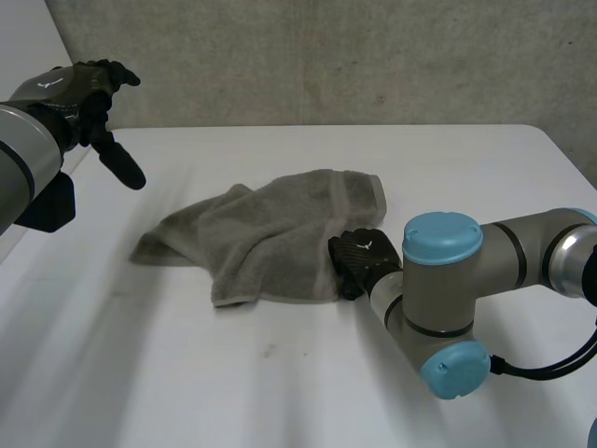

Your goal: Fold the laundry

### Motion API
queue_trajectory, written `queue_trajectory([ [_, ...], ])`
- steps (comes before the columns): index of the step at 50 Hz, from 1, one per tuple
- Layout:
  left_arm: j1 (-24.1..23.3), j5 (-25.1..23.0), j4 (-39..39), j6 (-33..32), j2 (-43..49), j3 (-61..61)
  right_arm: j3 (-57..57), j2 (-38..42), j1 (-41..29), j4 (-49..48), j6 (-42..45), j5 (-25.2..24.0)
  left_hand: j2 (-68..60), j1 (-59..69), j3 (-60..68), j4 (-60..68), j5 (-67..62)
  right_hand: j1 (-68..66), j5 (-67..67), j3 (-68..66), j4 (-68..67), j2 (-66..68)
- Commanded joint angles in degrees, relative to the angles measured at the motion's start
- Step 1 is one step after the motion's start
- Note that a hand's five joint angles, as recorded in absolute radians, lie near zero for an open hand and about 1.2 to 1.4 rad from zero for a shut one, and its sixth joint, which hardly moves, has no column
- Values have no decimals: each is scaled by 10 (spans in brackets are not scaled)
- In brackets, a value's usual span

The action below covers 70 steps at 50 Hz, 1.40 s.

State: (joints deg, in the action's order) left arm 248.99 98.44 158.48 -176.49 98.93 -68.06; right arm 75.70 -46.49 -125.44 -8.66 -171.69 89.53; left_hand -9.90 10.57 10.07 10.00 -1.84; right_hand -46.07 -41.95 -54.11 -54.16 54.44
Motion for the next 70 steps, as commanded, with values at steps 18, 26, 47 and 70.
queue_trajectory([
  [18,-54,0,4,-1,28,-61,-7,-119,59,65,140,-9,-54,47,52,53,-34,-339,-280,-259,-258,256],
  [26,-79,0,31,0,53,-124,-9,-204,90,186,307,-1,-52,45,50,51,-32,-339,-280,-259,-258,256],
  [47,-108,0,279,-18,180,-221,49,-170,72,154,39,-50,-131,124,129,130,-111,224,282,304,304,-307],
  [70,-112,3,390,-146,172,-203,66,-136,57,114,-13,-60,-701,694,699,700,-682,331,390,412,412,-415],
])
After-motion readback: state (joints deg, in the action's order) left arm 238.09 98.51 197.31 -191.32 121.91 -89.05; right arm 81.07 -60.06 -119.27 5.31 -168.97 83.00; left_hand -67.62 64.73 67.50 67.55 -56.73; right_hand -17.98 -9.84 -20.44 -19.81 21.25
